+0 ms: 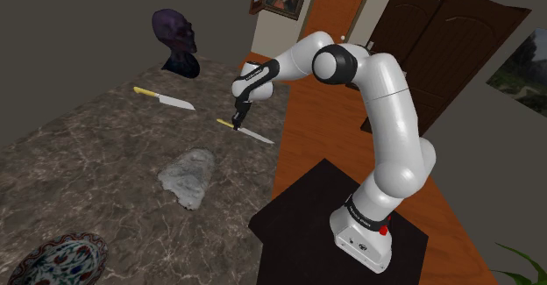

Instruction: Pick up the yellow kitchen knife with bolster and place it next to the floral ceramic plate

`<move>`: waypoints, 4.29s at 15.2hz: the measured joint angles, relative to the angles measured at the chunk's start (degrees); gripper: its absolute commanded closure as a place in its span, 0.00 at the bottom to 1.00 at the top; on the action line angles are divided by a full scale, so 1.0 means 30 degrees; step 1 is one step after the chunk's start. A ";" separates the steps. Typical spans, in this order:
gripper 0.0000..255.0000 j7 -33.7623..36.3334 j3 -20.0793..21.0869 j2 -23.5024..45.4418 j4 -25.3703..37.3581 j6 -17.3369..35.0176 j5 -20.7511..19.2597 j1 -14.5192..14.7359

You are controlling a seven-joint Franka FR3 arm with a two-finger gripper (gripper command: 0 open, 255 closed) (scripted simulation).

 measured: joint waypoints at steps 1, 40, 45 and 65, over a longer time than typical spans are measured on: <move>1.00 0.0000 0.0000 -0.0001 -0.0002 0.0001 0.0000 0.0000; 1.00 0.5649 0.0720 -0.8385 -0.8939 0.0862 -0.0718 0.4653; 1.00 0.7719 0.1168 -0.9047 -1.0441 0.1809 -0.0911 0.6187; 1.00 1.7852 0.3054 -0.9327 -1.0854 0.2358 -0.2474 1.3265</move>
